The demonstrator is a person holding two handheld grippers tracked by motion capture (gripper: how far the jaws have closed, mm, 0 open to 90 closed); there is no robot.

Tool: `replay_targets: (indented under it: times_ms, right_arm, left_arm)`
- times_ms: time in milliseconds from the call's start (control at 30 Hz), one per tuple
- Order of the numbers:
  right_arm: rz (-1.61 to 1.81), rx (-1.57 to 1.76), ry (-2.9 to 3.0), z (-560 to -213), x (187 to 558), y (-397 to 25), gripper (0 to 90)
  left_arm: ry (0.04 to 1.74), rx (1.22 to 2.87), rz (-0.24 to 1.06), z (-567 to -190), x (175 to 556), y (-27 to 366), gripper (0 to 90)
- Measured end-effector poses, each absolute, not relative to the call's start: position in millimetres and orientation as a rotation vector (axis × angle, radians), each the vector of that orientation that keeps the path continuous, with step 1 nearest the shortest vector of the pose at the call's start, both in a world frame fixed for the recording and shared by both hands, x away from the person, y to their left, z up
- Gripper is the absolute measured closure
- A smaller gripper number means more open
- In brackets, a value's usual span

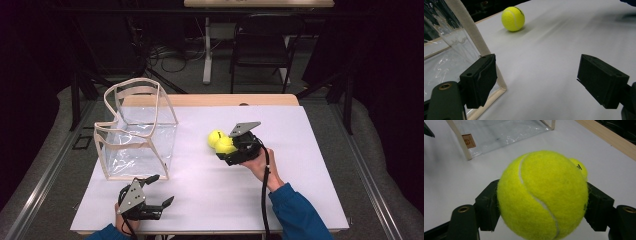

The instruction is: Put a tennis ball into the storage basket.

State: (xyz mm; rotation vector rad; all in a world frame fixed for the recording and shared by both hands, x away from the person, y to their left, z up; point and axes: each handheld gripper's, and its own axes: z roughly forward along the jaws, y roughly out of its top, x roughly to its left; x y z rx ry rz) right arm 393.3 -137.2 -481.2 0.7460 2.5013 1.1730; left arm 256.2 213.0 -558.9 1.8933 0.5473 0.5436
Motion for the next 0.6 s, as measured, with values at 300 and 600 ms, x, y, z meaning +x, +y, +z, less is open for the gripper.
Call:
replay_targets:
  times_ms: [300, 600]
  right_arm:
    - [1.191, 0.731, 2.494, -475.7, 395.8, -131.3, 26.4]
    - [1.209, 0.724, 2.479, -470.5, 399.1, -127.1, 26.4]
  left_arm:
    - [0.549, 1.888, 0.545, -559.1, 256.7, 213.4, 16.0]
    - [0.546, 1.889, 0.546, -559.0, 256.5, 213.1, 16.0]
